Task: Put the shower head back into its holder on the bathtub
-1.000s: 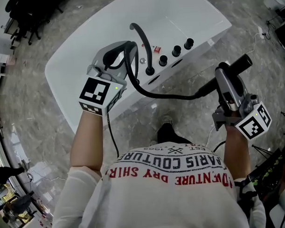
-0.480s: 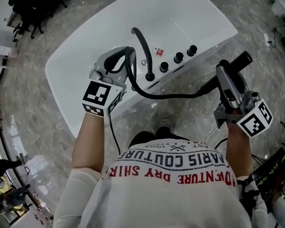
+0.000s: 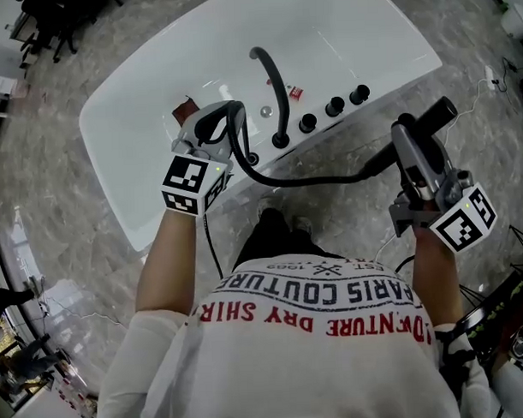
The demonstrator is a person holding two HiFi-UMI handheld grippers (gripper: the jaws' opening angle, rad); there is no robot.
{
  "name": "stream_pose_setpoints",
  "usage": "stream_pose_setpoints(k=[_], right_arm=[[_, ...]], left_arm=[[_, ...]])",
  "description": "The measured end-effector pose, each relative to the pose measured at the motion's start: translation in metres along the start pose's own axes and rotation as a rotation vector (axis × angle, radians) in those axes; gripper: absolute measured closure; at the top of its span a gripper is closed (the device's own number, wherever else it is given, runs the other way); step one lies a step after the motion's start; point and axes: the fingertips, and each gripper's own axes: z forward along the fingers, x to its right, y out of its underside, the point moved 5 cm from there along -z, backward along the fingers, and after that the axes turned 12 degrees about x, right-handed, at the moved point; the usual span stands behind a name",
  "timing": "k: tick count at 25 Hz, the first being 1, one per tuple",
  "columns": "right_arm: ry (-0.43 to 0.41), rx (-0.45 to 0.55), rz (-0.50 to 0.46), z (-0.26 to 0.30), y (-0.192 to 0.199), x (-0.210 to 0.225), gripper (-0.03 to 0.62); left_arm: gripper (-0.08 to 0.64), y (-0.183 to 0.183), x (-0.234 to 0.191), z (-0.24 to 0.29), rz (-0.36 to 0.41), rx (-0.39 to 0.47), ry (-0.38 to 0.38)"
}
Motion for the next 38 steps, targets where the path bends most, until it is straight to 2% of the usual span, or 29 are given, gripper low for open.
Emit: stream_pose_setpoints(k=[11,18,30,38], right_arm=[[0.034,-0.024,0.0,0.008,0.023,0.004,0.469],[0.047,-0.056,0.007,0.006,0.034,0.005,0.469],[0.045,-0.095,0.008,0.004,0.049,0.005,0.469],[0.05,-0.127,0.002,0.002,0.06,0.004,0.469]], left_arm=[[0.502,0.08,0.002,-0.009,-0.031,-0.147,0.036],[0.502,0.116,0.012,-0.015,-0.083,-0.211,0.044],[0.502,0.178,0.023,-0.029,-0.108,-0.331,0.045],[0.502,0.225,0.032,-0.033,-0.153,-0.422,0.051]])
